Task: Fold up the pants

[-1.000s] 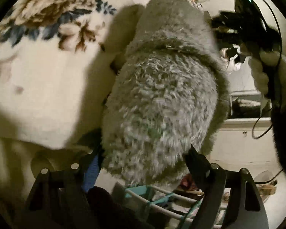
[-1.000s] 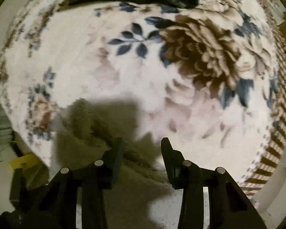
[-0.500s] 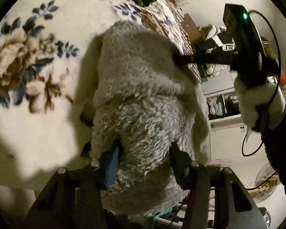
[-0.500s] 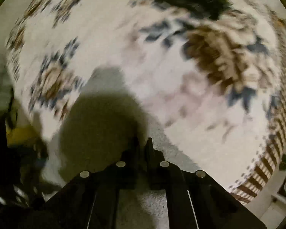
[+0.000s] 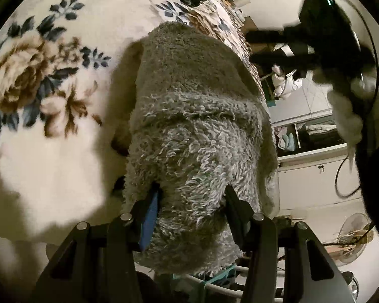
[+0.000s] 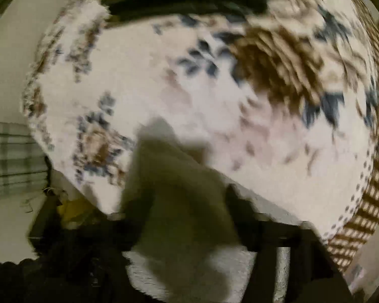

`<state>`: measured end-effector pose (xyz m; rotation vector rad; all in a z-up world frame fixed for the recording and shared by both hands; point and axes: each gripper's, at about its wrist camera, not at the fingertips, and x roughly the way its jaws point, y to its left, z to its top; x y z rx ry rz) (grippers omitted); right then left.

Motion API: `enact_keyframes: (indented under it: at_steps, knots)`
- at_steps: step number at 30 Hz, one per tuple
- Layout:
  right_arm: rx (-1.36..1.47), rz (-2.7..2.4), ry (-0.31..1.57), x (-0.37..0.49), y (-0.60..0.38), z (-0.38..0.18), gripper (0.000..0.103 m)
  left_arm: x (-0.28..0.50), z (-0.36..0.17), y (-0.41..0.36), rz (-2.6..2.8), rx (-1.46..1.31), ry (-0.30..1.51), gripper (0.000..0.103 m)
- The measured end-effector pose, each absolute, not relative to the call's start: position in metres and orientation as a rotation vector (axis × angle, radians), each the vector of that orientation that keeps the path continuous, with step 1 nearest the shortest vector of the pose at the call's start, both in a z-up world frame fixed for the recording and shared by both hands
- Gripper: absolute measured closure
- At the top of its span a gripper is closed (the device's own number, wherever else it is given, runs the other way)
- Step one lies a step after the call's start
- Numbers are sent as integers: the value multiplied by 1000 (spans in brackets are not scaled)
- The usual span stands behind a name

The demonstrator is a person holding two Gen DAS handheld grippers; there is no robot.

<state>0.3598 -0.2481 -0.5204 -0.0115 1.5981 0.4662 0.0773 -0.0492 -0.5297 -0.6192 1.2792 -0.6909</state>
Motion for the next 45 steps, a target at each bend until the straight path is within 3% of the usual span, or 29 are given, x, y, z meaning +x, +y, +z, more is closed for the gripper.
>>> enact_keyframes:
  at_steps: [6, 7, 8, 11, 18, 20, 21, 22, 23, 24, 25, 28, 31, 38, 39, 40, 41, 43, 45]
  knots:
    - [-289, 551, 1740, 376, -173, -574, 38, 71, -531, -47, -687, -621, 1279, 57]
    - [-347, 545, 1750, 374, -162, -584, 50, 70, -533, -45, -687, -621, 1277, 57]
    - [-379, 543, 1735, 372, -158, -586, 68, 69, -532, -45, -687, -622, 1276, 57]
    - [-450, 487, 1633, 373, -153, -582, 88, 65, -535, -44, -690, -632, 1272, 57]
    - [-285, 372, 1655, 387, -181, -591, 90, 63, -534, -50, -687, -644, 1298, 57]
    - [-191, 398, 1683, 387, -184, -589, 86, 68, -531, -46, -664, -679, 1317, 49]
    - [-105, 413, 1673, 388, -196, -576, 79, 70, -529, -43, -647, -693, 1333, 47]
    - [-78, 419, 1659, 388, -202, -568, 55, 72, -526, -40, -627, -710, 1354, 43]
    - [-45, 421, 1611, 383, -217, -548, 23, 74, -523, -37, -603, -727, 1365, 40]
    - [-11, 416, 1567, 378, -233, -531, 11, 77, -518, -32, -578, -742, 1359, 26]
    - [15, 405, 1539, 374, -242, -521, 5, 79, -512, -29, -563, -754, 1341, 8]
    - [158, 293, 1452, 345, -310, -488, 5, 92, -496, -26, -560, -774, 1291, 4]
    - [298, 101, 1405, 298, -385, -489, 5, 110, -492, -36, -549, -725, 1304, 4]
    - [794, -206, 1547, 171, -502, -594, 5, 160, -500, -84, -565, -537, 1342, 4]
    - [871, -187, 1558, 163, -506, -607, 8, 162, -504, -85, -566, -514, 1351, 4]
    - [973, -158, 1559, 154, -509, -621, 21, 159, -510, -80, -564, -487, 1369, 4]
    - [1068, -122, 1549, 146, -511, -632, 47, 164, -515, -82, -562, -470, 1387, 4]
    - [1132, -95, 1473, 143, -511, -633, 81, 169, -525, -81, -547, -432, 1426, 4]
    - [1024, -95, 1313, 152, -512, -602, 86, 169, -532, -77, -542, -443, 1456, 4]
